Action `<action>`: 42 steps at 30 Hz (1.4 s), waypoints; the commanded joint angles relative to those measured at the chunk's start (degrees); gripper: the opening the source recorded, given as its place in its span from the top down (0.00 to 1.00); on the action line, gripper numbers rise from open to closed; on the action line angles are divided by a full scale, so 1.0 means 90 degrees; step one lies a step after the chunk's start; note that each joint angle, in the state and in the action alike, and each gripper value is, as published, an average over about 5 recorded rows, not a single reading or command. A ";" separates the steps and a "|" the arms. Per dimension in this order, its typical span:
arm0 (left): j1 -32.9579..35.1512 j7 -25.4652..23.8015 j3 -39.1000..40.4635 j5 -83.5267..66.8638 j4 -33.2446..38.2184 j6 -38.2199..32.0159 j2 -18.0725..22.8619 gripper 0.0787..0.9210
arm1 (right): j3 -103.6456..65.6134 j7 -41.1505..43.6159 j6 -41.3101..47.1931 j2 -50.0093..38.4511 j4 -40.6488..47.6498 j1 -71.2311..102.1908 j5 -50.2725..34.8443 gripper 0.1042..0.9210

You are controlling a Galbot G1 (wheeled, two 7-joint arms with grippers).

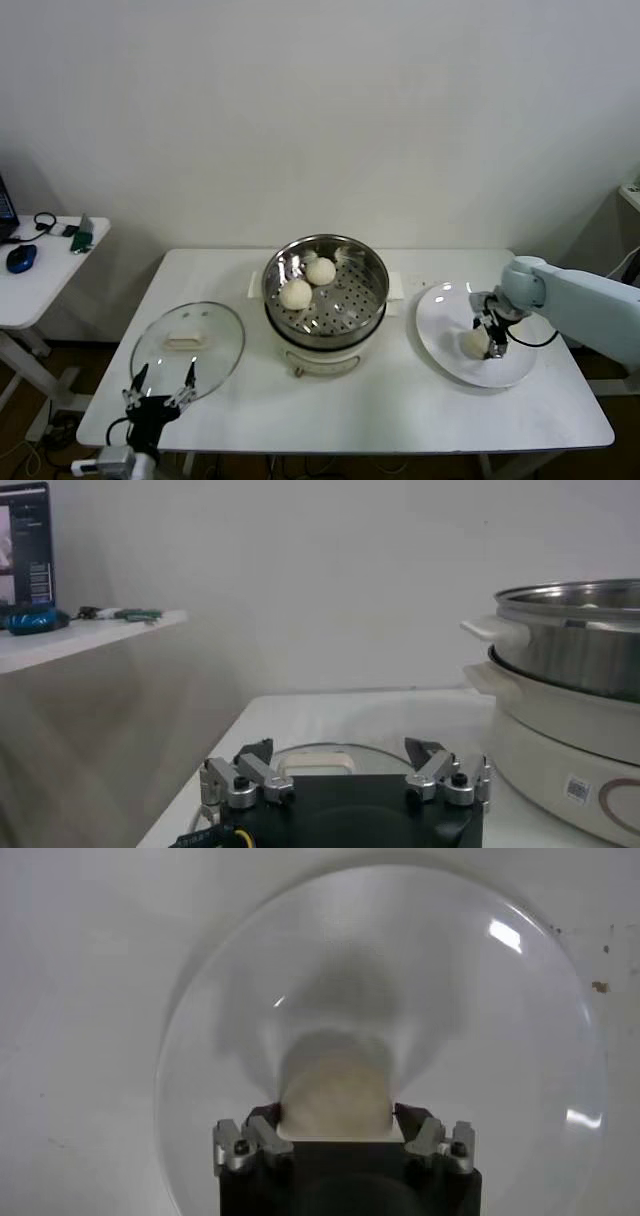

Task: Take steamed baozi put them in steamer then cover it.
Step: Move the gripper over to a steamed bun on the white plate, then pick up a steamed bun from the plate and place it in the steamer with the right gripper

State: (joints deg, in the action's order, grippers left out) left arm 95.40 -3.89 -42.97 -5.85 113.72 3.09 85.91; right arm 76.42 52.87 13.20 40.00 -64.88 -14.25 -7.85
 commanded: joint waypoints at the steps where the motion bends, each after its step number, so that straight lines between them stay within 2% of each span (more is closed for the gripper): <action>1: 0.0007 0.0010 0.0001 -0.0007 0.0005 -0.0012 -0.0004 0.12 | 0.0409 0.0179 -0.0181 -0.0015 -0.0215 -0.0719 -0.0156 0.31; 5: 0.0010 0.0009 0.0000 -0.0006 0.0025 -0.0007 -0.0008 0.12 | 0.1356 0.0374 -0.0719 0.0137 -0.0557 -0.2210 -0.0400 0.32; 10: -0.0037 0.0001 0.0011 0.0040 0.0036 0.0025 -0.0012 0.12 | 0.2532 0.0491 -0.2052 0.0868 -0.1176 -0.4545 -0.0573 0.32; 17: -0.0108 -0.0006 -0.0015 0.0069 0.0058 0.0082 -0.0007 0.12 | 0.2112 0.0366 -0.2983 0.1980 -0.2615 -0.6115 -0.0592 0.32; 23: -0.0108 -0.0002 -0.0077 0.0061 0.0090 0.0076 -0.0008 0.12 | 0.1451 0.0001 -0.2904 0.2746 -0.3744 -0.5487 -0.0080 0.32; 26: -0.0097 0.0000 -0.0113 0.0057 0.0108 0.0073 -0.0016 0.12 | 0.1417 -0.0206 -0.2742 0.3067 -0.3962 -0.4771 0.0312 0.32; 31: -0.0070 -0.0001 -0.0193 0.0021 0.0162 0.0084 -0.0035 0.12 | 0.1533 -0.0474 -0.2658 0.3317 -0.3637 -0.3621 0.0967 0.32; 42: -0.0093 0.0001 -0.0253 0.0009 0.0193 0.0110 -0.0021 0.12 | 0.1734 -0.0628 -0.2836 0.3250 -0.2767 -0.2735 0.1621 0.32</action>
State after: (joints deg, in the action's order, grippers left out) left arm 94.70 -3.90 -45.08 -5.73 115.49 3.98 85.61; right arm 91.47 48.99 -11.07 66.26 -91.90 -45.71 1.02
